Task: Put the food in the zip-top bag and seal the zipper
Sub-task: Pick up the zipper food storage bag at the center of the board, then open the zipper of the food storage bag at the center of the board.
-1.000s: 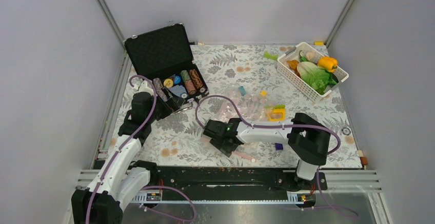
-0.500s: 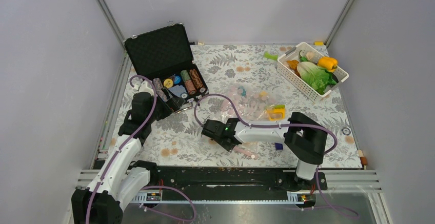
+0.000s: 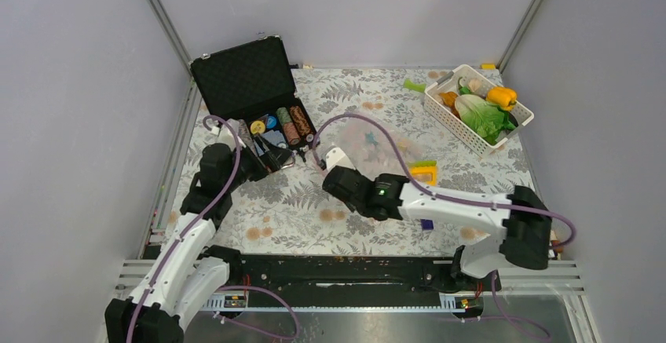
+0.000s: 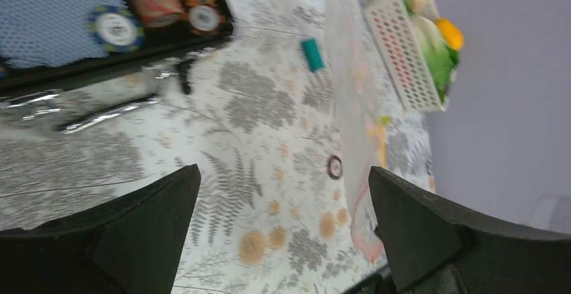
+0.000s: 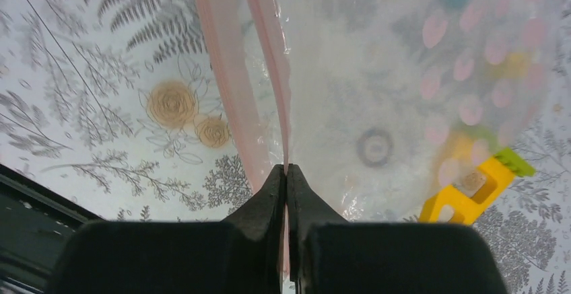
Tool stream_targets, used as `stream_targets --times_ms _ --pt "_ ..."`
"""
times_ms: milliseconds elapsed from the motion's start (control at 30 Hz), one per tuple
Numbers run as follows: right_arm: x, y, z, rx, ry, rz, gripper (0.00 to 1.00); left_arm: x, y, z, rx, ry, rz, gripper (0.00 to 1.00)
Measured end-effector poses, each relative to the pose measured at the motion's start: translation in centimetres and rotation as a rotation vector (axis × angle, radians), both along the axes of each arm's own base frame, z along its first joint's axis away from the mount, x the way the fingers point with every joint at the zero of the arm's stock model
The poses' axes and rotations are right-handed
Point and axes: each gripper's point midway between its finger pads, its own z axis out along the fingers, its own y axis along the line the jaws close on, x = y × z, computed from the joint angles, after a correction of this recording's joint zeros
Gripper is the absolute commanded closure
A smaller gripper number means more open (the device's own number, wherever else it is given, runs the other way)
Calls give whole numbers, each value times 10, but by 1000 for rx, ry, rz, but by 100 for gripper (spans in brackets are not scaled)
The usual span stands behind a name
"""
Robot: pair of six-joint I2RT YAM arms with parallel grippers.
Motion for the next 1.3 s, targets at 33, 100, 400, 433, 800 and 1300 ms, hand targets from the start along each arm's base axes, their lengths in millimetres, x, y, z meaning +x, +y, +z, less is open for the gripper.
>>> stream_targets --times_ms 33,100,400,433,800,1300 --pt "3 -1 13 31 -31 -11 100 -3 -8 5 -16 -17 -28 1" --pt "9 -1 38 89 -81 -30 100 -10 -25 14 -37 -44 -86 1" --pt "19 4 109 279 -169 -64 100 -54 -94 50 -57 -140 -314 1" --pt "20 6 116 300 -174 -65 100 -57 -100 55 -55 -154 -325 1" --pt "9 22 134 411 -117 -31 100 -34 -115 51 88 -169 -235 2" --pt "19 9 161 529 -132 -90 100 -45 -134 30 139 -122 -296 78"
